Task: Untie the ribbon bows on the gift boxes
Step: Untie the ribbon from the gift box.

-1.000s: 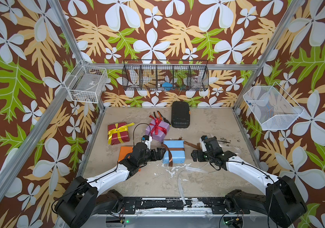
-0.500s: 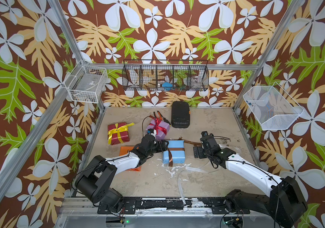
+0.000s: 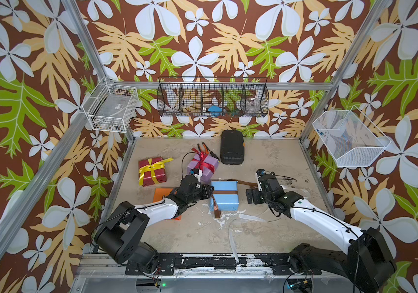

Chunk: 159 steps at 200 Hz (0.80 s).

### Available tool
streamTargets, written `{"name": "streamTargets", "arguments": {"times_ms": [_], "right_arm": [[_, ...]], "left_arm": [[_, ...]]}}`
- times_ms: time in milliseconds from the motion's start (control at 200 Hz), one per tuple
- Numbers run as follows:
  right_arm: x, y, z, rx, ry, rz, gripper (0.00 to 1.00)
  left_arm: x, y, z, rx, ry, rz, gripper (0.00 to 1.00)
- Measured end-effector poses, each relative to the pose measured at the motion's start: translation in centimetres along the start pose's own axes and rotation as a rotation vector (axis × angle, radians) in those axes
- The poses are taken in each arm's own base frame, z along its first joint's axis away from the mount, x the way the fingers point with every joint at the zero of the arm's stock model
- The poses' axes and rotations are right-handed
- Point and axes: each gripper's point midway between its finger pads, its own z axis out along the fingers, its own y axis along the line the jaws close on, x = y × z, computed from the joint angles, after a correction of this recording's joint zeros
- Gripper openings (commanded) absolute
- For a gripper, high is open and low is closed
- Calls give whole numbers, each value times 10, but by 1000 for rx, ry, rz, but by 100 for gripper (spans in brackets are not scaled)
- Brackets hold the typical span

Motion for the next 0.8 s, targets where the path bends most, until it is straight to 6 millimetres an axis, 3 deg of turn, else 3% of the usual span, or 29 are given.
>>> {"name": "streamTargets", "arguments": {"times_ms": [145,215,275,370,470,606,746,796], "right_arm": [[0,2,7,2,14,-6,100],[-2,4,8,-5,13,-5,100],[-4,6,9,-14,11,-4,100],[-7,15,8,-65,4,-1,100],[-8,27,4,-125,-10,-5,100],[-2,38,1,-190,-4,-12,100],[13,51,-7,-259,16,-28,100],[19,59,-12,-293,20,-42,93]], "left_arm": [[17,1,-28,38,-5,-21,12],[33,8,-40,41,8,-40,16],[48,17,-46,31,33,-49,43],[64,30,-54,-9,71,-77,99],[55,37,-60,-78,32,-76,100],[15,37,-70,-181,-104,-44,100],[-29,20,-71,-216,-220,14,100],[-42,8,-65,-208,-232,38,100]]}}
